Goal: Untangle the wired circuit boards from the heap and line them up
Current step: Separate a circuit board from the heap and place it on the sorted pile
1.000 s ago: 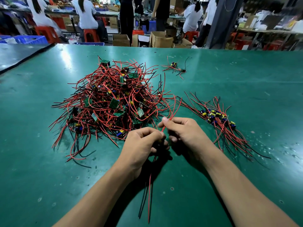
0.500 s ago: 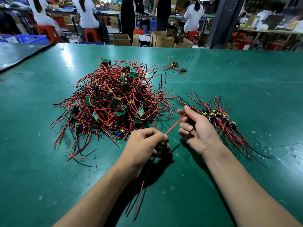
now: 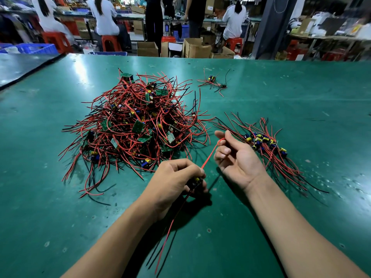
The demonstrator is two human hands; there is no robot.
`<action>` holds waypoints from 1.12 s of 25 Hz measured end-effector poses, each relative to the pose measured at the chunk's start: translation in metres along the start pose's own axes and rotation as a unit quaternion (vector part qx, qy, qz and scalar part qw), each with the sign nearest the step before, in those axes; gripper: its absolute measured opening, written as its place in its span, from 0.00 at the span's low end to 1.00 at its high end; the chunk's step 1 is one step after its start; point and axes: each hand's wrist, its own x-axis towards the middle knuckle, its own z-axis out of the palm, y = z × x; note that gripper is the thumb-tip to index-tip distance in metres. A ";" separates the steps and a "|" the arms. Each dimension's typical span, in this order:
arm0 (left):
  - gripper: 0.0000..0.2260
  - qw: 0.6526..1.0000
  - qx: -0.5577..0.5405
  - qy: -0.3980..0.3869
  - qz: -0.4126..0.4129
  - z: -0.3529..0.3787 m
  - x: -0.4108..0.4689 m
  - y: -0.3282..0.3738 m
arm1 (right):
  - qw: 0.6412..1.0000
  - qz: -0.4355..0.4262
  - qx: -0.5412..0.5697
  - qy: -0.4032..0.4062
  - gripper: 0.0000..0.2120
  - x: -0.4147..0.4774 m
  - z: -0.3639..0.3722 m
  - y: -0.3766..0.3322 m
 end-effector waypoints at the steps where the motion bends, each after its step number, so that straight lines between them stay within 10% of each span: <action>1: 0.07 1.000 0.002 -0.002 0.000 0.000 0.000 0.000 | 1.000 -0.008 -0.007 0.003 0.14 0.001 0.000 0.001; 18: 0.24 0.989 -0.133 0.037 -0.045 0.003 0.009 0.000 | 0.983 -0.032 -0.180 -0.003 0.34 -0.004 -0.003 0.003; 28: 0.29 0.989 -0.137 -0.007 -0.056 -0.003 0.019 -0.006 | 0.778 -0.173 -0.601 -0.063 0.12 -0.017 0.001 0.017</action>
